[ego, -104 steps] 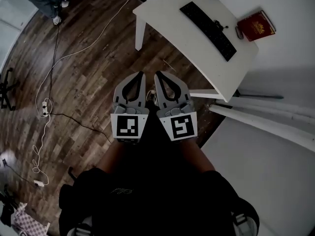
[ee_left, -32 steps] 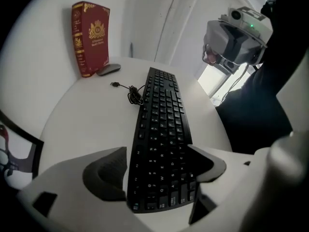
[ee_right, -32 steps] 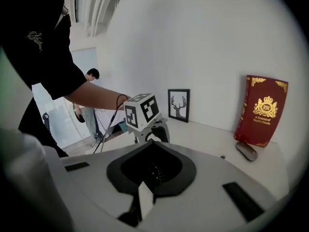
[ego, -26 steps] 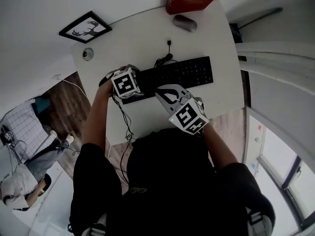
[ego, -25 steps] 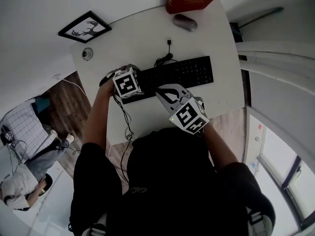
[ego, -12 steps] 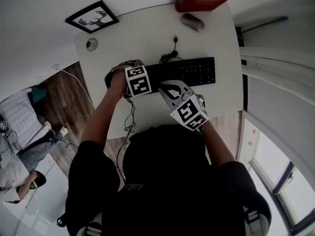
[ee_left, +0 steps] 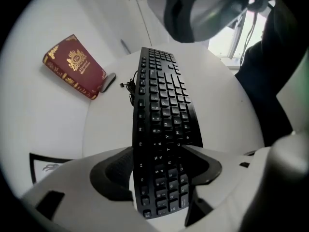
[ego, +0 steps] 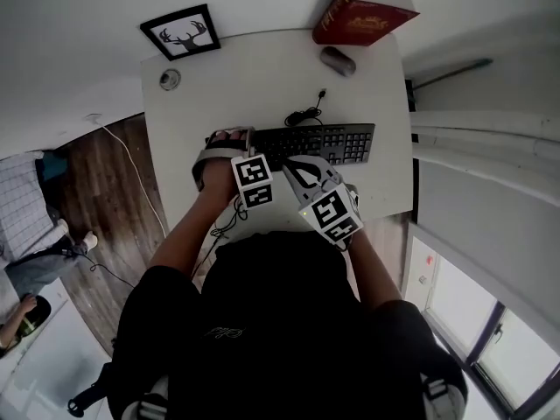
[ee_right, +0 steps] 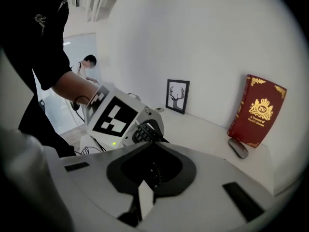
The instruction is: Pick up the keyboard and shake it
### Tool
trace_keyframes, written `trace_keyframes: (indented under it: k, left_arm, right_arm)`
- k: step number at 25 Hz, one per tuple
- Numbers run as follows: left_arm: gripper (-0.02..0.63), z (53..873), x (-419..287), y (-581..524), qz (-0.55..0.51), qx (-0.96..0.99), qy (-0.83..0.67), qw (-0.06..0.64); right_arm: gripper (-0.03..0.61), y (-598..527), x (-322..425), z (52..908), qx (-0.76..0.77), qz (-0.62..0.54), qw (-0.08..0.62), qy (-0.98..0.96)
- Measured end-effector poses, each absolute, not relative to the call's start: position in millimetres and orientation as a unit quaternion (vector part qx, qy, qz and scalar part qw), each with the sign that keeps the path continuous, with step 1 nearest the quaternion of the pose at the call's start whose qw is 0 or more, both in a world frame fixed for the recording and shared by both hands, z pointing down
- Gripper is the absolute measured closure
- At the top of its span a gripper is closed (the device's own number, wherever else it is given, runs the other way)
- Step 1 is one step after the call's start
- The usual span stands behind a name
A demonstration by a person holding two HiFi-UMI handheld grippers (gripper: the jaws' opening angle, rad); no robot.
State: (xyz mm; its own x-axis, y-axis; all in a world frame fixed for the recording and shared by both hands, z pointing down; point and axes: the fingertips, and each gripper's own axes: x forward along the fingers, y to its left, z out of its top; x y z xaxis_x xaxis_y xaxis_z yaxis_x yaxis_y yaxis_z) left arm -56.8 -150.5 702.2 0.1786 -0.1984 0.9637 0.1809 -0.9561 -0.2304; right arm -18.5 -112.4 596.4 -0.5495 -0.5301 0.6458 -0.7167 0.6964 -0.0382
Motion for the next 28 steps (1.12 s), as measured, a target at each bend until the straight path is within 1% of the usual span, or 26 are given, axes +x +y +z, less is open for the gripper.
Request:
trace_keyframes:
  k: [9, 14, 15, 17, 18, 19, 20, 21, 25, 26, 28]
  left_arm:
    - [0.302, 684.1, -63.4, -131.6, -0.619, -0.728, 0.117, 0.271]
    - [0.302, 678.9, -66.9, -122.8, -0.600, -0.713, 0.159, 0.326]
    - [0.301, 676.4, -66.9, -121.8, -0.596, -0.708, 0.169, 0.339]
    - [0.299, 666.6, -67.2, -123.1, -0.589, -0.692, 0.195, 0.369]
    - [0.301, 661.9, -68.0, -123.7, -0.588, -0.683, 0.207, 0.382]
    - [0.301, 658.9, -69.2, -123.2, -0.588, -0.675, 0.216, 0.391]
    - [0.301, 658.3, -70.3, -121.5, -0.590, -0.669, 0.220, 0.394]
    - [0.301, 659.3, -69.7, -118.8, -0.591, -0.669, 0.224, 0.391]
    - [0.301, 665.5, -55.3, -109.2, -0.577, -0.700, 0.244, 0.342]
    - [0.301, 664.1, -54.4, -110.8, -0.577, -0.698, 0.251, 0.343]
    - [0.302, 657.9, -57.1, -115.0, -0.587, -0.672, 0.262, 0.369]
  right_arm:
    - [0.555, -76.5, -0.1, 586.0, 0.393, 0.113, 0.369, -0.834]
    - [0.555, -55.4, 31.2, 583.7, 0.416, 0.111, 0.379, -0.819]
    - [0.555, -53.9, 41.2, 583.3, 0.412, 0.105, 0.392, -0.816]
    - [0.555, -51.0, 67.6, 590.7, 0.373, 0.074, 0.461, -0.802]
    - [0.546, -51.5, 81.7, 596.6, 0.341, 0.048, 0.505, -0.791]
    - [0.485, -53.9, 95.5, 602.2, 0.307, 0.024, 0.546, -0.779]
    - [0.362, -57.6, 108.2, 606.8, 0.273, 0.009, 0.577, -0.770]
    - [0.323, -61.5, 119.4, 610.0, 0.238, 0.007, 0.599, -0.765]
    - [0.308, -80.1, 144.2, 626.3, 0.108, 0.043, 0.637, -0.762]
    - [0.308, -85.0, 146.9, 635.7, 0.077, 0.046, 0.647, -0.757]
    - [0.310, -90.8, 150.0, 658.1, 0.016, 0.047, 0.663, -0.747]
